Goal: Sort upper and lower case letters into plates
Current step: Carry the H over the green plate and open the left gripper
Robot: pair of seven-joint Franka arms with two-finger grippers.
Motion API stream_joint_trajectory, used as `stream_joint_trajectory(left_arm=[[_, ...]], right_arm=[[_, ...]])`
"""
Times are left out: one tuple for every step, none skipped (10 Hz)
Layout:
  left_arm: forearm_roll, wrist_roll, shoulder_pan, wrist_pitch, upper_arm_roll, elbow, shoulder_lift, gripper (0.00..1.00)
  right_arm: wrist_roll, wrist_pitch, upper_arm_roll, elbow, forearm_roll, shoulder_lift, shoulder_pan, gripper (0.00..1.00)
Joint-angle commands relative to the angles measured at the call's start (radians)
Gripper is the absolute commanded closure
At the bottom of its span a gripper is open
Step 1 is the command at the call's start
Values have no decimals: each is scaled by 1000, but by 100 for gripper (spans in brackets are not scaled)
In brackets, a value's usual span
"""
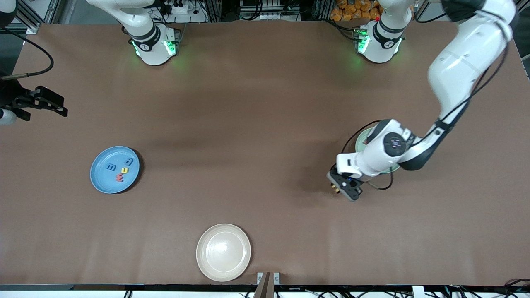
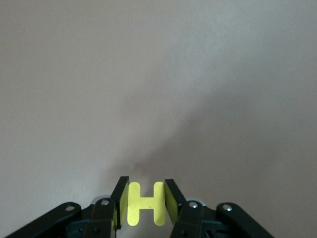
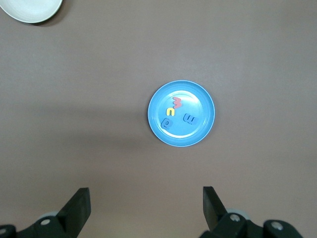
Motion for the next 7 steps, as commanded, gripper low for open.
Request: stream_joint_trajectory(left_arm=[[-12, 27, 185, -123, -129, -104, -59, 100], [-10, 37, 325, -128, -198, -190, -60, 100], [23, 66, 448, -134, -249, -261, -68, 100], [64, 71, 528, -156, -273, -313, -81, 100], [74, 70, 587, -159, -275, -353, -86, 100], [74, 67, 607, -167, -277, -367, -101, 100], [74, 50, 606, -189, -278, -364, -126, 100]], right_arm=[[16, -1, 16, -12, 1, -12, -17, 0], [16, -1, 16, -16, 1, -12, -17, 0], [16, -1, 16, -17, 2, -13, -17, 0], [16, -1, 16, -17, 2, -13, -17, 0], [16, -3, 16, -17, 2, -15, -17, 0], [16, -3, 16, -17, 2, -15, -17, 0], [16, -3, 16, -17, 2, -15, -18, 0]])
